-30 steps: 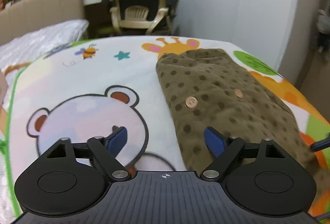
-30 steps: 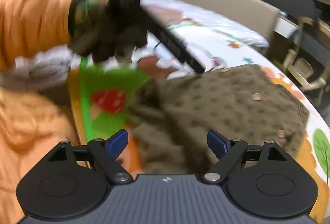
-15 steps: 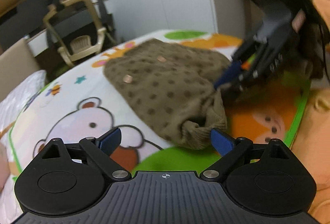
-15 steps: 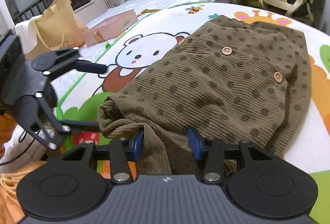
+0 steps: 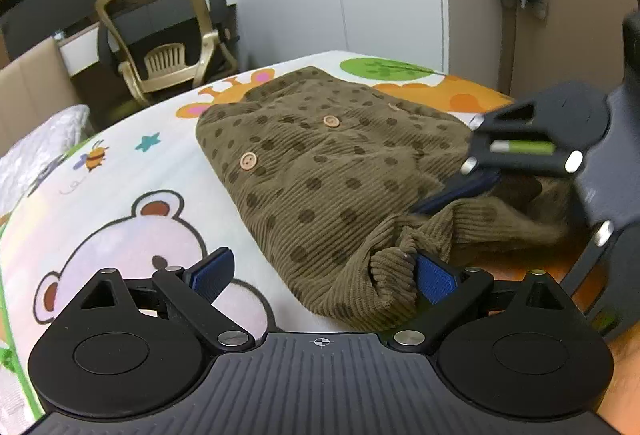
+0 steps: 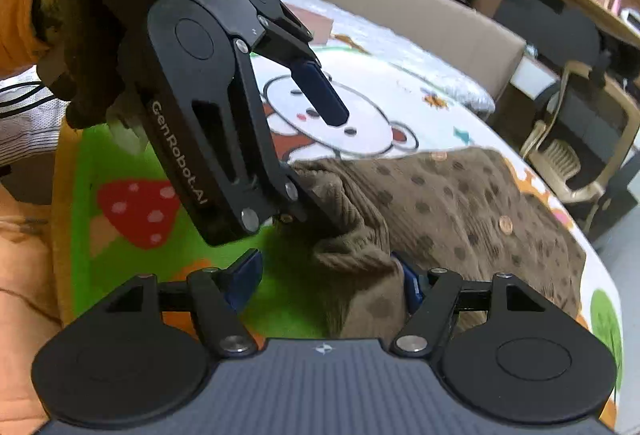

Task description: Fold clothes

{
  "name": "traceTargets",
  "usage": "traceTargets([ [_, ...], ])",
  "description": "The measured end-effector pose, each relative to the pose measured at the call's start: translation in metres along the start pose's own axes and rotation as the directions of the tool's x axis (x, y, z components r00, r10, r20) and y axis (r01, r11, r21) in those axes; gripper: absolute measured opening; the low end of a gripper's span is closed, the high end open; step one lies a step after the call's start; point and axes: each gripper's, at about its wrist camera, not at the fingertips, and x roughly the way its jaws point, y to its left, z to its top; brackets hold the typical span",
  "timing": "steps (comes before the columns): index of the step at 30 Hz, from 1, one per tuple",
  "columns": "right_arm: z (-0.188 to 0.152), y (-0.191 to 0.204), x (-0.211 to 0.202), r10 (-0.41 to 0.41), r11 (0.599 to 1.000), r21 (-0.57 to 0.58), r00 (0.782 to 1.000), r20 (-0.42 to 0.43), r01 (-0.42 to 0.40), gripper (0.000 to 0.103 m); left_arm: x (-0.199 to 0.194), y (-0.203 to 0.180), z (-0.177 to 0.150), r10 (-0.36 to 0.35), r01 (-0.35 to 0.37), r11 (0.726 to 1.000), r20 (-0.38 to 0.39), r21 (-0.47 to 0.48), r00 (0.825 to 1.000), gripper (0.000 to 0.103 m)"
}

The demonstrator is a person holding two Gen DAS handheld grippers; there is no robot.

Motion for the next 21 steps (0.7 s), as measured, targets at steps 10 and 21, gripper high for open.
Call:
traceTargets([
  [10, -0.005, -0.086, -0.024, 0.040, 0.913, 0.405, 0.998, 0.046, -0.055, 0.024, -0.039, 0.004, -0.002, -0.006, 0.001, 0.999, 0.136, 0.035, 0.991, 0.098],
  [21, -0.021, -0.125, -0.054, 0.003, 0.877, 0.478, 0.995, 0.099, -0.050, 0.020, 0.040, -0.037, 0.003, 0.105, -0.231, 0.834, 0.266, 0.501, 0.958, 0.099],
])
